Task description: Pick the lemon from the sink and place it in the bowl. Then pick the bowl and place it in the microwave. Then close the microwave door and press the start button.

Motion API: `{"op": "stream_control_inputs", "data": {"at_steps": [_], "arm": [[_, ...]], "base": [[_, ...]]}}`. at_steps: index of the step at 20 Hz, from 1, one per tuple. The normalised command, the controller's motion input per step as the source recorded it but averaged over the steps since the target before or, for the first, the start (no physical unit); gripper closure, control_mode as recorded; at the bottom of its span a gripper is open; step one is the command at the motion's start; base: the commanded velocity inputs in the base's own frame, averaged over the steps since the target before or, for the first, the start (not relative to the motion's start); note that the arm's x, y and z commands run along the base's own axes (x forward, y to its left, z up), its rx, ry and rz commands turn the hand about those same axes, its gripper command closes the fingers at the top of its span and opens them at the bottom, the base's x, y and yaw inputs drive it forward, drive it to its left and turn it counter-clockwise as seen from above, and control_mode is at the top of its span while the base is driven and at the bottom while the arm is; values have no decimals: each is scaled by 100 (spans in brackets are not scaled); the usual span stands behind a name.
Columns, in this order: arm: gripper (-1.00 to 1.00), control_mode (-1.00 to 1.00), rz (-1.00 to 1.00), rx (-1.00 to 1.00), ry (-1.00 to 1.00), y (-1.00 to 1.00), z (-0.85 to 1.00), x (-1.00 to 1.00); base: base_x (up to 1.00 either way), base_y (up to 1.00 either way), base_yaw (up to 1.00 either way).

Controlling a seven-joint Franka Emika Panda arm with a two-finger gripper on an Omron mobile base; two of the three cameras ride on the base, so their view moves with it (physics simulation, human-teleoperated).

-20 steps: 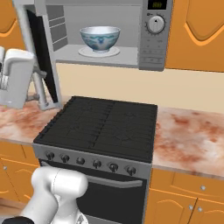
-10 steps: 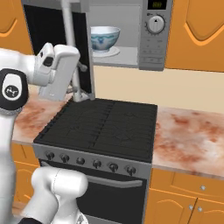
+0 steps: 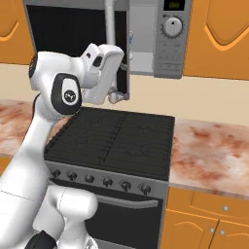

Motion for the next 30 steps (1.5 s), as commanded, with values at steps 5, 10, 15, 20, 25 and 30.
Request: {"op": "stream_control_inputs", "data": {"at_steps": [5,10,15,20,25,30], "arm": [[-100,-100,0,-6,0,8,12,100],[-100,-100,-4,-7,1,10,0,100],[-100,-100,-4,-7,1,11,0,100],[-100,-100,-3,-2,5,10,0,100],[-100,-100,-2,0,9,6,0,100],[-100,-100,-1,0,12,1,0,99]], "base": [[0,0,0],[0,0,0],[0,0,0],[0,0,0],[0,0,0],[0,0,0]]}}
